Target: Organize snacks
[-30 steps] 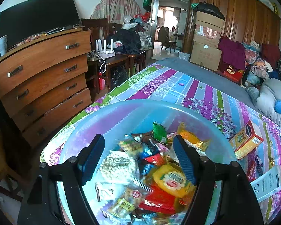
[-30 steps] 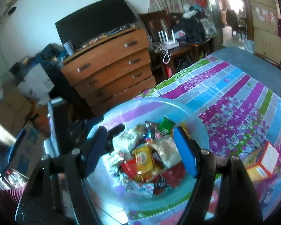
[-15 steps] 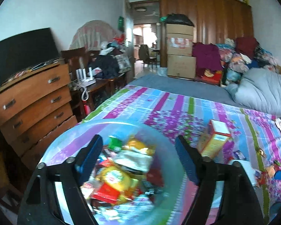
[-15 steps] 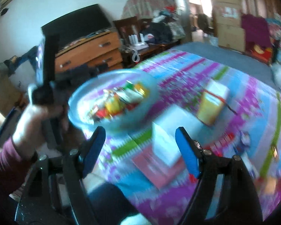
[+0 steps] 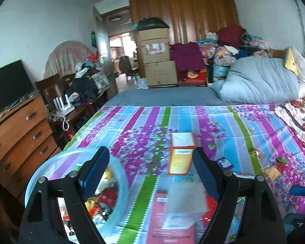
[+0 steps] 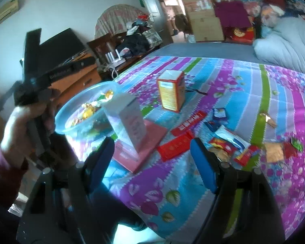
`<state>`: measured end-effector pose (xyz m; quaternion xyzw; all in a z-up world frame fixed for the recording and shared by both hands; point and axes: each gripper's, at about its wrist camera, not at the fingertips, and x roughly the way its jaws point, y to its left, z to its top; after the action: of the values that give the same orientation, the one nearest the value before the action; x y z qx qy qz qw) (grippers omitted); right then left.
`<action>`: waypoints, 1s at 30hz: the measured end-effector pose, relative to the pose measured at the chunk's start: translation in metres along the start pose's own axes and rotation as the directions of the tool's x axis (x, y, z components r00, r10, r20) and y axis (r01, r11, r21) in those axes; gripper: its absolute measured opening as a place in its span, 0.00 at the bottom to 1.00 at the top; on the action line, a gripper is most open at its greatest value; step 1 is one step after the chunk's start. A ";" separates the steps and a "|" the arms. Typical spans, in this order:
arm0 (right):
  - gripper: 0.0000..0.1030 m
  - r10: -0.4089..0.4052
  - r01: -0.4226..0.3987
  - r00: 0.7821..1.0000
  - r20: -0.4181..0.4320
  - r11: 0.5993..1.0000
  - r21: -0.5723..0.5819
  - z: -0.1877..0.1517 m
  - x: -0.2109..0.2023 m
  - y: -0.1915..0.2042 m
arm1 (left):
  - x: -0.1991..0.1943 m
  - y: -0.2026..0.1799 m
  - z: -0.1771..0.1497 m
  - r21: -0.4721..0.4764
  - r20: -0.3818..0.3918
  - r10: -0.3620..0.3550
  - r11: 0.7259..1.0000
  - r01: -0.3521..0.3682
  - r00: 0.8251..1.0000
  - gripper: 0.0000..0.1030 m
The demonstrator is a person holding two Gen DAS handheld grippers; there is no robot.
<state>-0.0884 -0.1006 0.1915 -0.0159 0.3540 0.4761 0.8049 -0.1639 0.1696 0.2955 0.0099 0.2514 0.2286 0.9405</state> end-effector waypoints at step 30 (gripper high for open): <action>0.95 -0.280 0.298 0.952 -0.125 0.941 0.162 -0.083 -0.010 -0.138 | 0.068 -0.197 -0.086 0.011 -0.346 -0.297 0.947 0.321 0.890 1.00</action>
<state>-0.0308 -0.2138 0.0923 -0.0193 0.4291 0.3175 0.8454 -0.0695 0.0147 0.1622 -0.0381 0.4158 0.0657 0.9063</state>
